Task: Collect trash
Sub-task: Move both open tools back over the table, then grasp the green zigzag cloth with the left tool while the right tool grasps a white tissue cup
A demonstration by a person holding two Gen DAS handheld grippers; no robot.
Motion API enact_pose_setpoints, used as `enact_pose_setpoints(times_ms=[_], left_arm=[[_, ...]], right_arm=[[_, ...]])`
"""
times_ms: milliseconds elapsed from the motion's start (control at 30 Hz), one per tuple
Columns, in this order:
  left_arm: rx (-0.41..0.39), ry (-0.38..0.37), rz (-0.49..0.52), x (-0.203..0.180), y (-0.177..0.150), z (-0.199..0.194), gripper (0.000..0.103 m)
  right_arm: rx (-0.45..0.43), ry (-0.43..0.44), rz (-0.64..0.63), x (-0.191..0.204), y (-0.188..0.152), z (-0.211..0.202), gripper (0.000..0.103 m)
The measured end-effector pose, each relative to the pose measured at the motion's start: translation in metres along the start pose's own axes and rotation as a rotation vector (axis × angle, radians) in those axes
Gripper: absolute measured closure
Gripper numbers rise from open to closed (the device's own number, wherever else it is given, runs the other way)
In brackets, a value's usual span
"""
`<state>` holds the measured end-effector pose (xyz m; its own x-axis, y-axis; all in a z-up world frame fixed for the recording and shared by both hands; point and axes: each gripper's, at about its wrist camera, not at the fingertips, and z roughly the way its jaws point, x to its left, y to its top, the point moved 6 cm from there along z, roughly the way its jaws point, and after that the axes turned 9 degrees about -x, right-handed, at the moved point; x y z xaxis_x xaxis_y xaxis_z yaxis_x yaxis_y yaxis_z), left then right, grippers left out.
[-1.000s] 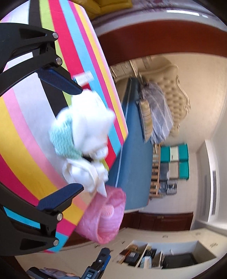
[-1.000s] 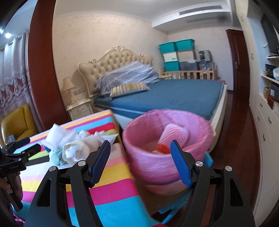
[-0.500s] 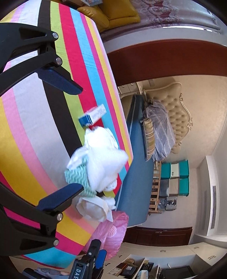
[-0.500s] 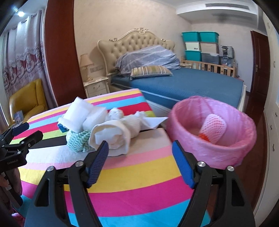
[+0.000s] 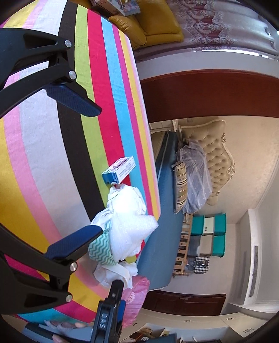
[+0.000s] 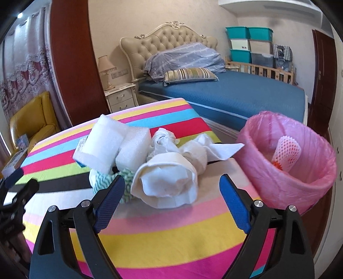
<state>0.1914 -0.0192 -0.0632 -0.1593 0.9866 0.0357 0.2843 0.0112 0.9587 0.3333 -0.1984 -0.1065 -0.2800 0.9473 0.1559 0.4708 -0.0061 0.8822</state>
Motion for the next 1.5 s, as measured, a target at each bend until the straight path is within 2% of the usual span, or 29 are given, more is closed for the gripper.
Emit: enact_pose_setpoints(times_ms=[300, 467, 533, 600, 667, 833, 967, 1167, 1367, 1500], left_arm=[[-0.048, -0.011, 0.023, -0.006, 0.004, -0.008, 0.005], [-0.037, -0.015, 0.018, -0.006, 0.002, -0.007, 0.005], [-0.031, -0.015, 0.013, -0.005, 0.002, -0.006, 0.005], [-0.023, -0.016, 0.013, -0.006, 0.001, -0.005, 0.005], [-0.017, -0.017, 0.014, -0.006, 0.000, -0.005, 0.005], [-0.003, -0.018, 0.024, -0.010, -0.001, -0.004, 0.005], [0.006, 0.004, -0.001, -0.003, -0.002, -0.006, 0.005], [0.043, -0.031, -0.004, -0.011, -0.005, -0.004, 0.005], [0.111, -0.178, -0.045, -0.055, -0.006, 0.004, 0.005], [0.142, -0.199, -0.011, -0.084, -0.008, 0.021, 0.005]], right_arm=[[0.068, -0.067, 0.012, 0.001, -0.003, 0.028, 0.018], [0.116, -0.052, 0.030, -0.001, -0.011, 0.034, 0.018], [0.111, -0.027, 0.016, 0.000, -0.012, 0.032, 0.029], [0.094, -0.006, -0.011, 0.005, -0.011, 0.025, 0.032], [0.094, 0.025, -0.032, 0.011, -0.014, 0.017, 0.033], [0.120, 0.207, -0.067, 0.037, -0.029, -0.001, 0.033], [0.091, 0.244, -0.095, 0.043, -0.029, -0.017, 0.033], [0.029, 0.218, -0.051, 0.016, -0.017, -0.045, 0.033], [-0.037, 0.154, -0.032, -0.017, -0.011, -0.069, 0.033], [-0.057, 0.130, 0.006, -0.041, -0.008, -0.077, 0.033]])
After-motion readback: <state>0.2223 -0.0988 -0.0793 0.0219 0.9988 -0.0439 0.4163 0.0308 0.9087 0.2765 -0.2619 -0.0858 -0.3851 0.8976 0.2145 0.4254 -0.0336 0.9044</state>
